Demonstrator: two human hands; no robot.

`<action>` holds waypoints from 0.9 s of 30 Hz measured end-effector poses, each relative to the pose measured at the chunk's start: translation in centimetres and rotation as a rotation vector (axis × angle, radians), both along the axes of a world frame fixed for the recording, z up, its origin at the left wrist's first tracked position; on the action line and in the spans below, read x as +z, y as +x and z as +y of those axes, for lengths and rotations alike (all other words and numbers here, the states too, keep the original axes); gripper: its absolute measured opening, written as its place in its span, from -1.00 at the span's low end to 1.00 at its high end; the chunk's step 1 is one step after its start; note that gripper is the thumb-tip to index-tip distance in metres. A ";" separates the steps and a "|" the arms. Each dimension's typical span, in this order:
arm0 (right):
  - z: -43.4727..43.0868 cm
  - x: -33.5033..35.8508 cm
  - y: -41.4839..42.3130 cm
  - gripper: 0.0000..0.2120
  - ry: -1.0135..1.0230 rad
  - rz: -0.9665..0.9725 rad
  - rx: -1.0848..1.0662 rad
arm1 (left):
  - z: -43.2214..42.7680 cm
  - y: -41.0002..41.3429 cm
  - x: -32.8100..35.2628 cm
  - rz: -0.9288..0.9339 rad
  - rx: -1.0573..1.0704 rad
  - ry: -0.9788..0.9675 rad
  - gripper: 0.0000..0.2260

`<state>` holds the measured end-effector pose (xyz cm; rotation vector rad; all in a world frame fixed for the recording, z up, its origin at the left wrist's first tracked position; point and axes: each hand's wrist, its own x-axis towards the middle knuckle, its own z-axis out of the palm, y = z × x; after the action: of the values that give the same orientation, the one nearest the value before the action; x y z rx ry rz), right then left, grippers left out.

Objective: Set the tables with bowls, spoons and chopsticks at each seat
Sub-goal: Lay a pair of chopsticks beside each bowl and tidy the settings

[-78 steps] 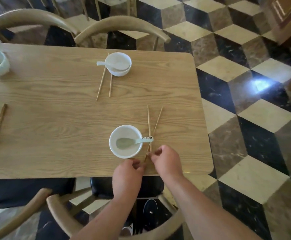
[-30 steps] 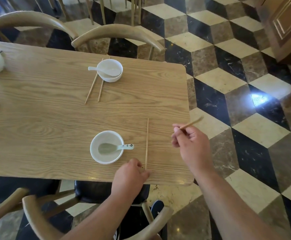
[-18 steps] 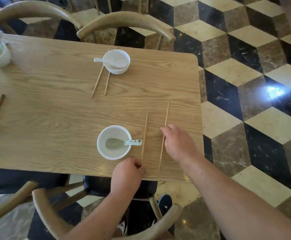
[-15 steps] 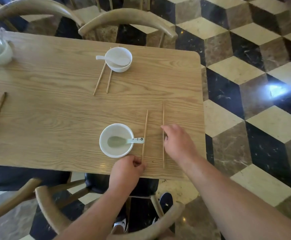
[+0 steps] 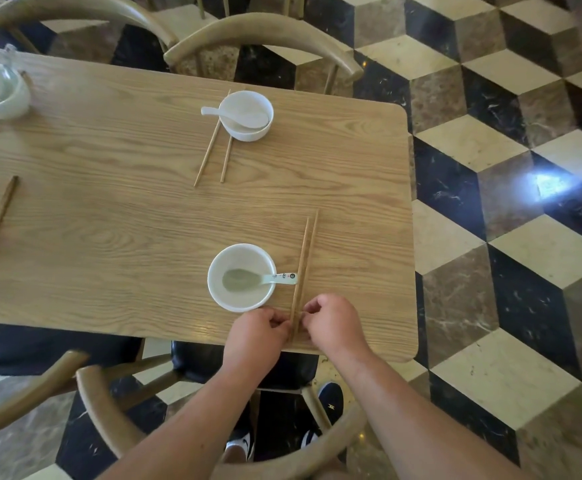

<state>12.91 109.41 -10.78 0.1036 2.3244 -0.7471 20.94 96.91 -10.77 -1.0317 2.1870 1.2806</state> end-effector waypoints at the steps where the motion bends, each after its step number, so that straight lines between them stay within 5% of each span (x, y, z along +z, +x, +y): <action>1: -0.3 -0.2 0.2 -0.92 -0.016 -0.017 -0.011 | 0.0 0.0 -0.1 -0.001 0.001 0.002 -0.89; 27: -0.9 -1.3 0.0 -0.81 -0.146 -0.151 -0.205 | -0.1 0.4 -0.7 -0.010 0.040 0.016 -0.92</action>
<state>12.94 108.55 -12.12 0.3260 2.1300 -0.9737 21.29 96.83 -11.48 -1.0790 2.1559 1.3057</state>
